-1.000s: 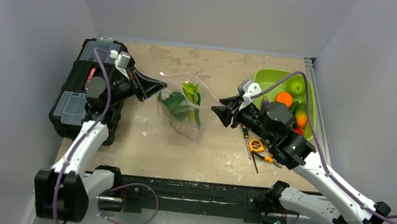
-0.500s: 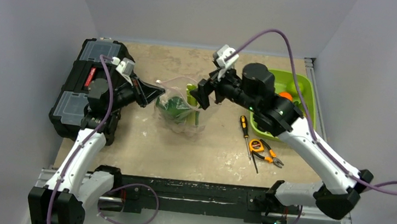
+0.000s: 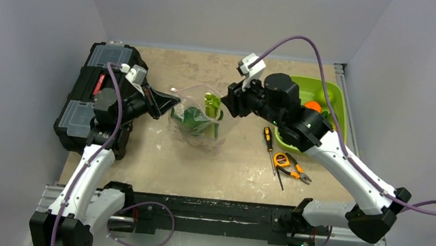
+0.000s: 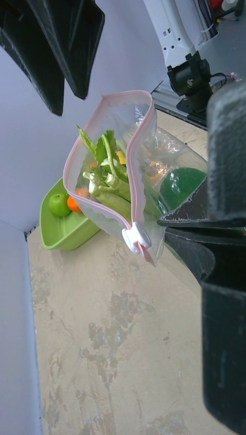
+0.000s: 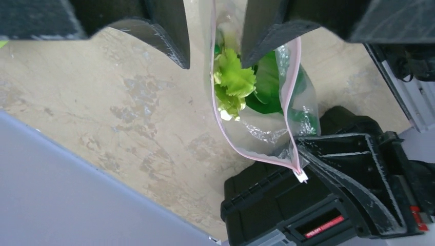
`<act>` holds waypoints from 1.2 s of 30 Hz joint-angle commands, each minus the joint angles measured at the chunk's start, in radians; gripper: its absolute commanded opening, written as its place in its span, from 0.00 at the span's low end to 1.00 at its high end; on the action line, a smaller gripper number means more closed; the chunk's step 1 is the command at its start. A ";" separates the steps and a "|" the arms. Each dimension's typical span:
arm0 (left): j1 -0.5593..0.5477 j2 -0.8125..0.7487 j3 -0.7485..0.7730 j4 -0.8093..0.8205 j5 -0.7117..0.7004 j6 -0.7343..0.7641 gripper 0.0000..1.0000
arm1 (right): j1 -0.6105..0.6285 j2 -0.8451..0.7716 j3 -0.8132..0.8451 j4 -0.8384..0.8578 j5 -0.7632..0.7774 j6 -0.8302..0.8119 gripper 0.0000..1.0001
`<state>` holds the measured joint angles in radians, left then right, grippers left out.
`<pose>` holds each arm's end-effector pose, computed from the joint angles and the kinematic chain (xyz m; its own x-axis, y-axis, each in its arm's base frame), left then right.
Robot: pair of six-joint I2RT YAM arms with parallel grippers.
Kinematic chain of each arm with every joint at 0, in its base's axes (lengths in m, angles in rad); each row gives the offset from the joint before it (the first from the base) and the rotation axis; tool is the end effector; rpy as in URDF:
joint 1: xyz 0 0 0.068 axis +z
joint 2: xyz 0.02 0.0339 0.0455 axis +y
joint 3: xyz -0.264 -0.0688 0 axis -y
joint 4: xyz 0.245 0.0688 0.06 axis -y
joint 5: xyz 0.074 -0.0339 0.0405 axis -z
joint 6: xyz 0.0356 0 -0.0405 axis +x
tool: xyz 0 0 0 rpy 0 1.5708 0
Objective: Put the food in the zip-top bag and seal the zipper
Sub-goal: Adjust the zipper food storage bag at the center of the board.
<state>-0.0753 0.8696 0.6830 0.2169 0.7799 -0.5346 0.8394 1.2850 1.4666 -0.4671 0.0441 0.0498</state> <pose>0.1984 -0.0401 0.3317 -0.3584 -0.3362 -0.8709 0.6645 0.5634 -0.4909 0.1887 0.2080 0.4392 -0.2235 -0.1746 -0.9589 -0.7050 0.7083 0.0354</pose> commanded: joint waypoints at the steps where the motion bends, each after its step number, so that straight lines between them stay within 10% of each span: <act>1: -0.007 -0.028 0.014 0.038 0.007 0.006 0.00 | 0.001 -0.075 -0.022 -0.023 -0.029 -0.025 0.38; 21: -0.007 -0.057 -0.021 0.156 0.063 -0.047 0.00 | 0.140 0.238 0.172 0.001 0.095 -0.151 0.02; 26: -0.007 -0.109 -0.049 0.179 0.053 -0.041 0.00 | 0.144 0.350 0.216 0.068 0.150 -0.090 0.11; 29: -0.007 -0.132 -0.054 0.154 0.034 -0.023 0.00 | 0.142 0.308 0.176 0.080 0.156 -0.095 0.42; 31: -0.007 -0.134 -0.054 0.157 0.027 -0.024 0.00 | 0.136 0.258 0.128 0.098 0.164 -0.109 0.46; 36: -0.007 -0.148 -0.058 0.171 0.022 -0.034 0.00 | 0.094 0.181 0.084 0.066 0.149 -0.085 0.11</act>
<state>-0.0757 0.7467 0.6231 0.3164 0.8127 -0.5648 0.9573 1.5539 1.5639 -0.4320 0.1741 -0.0563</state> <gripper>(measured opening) 0.004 0.210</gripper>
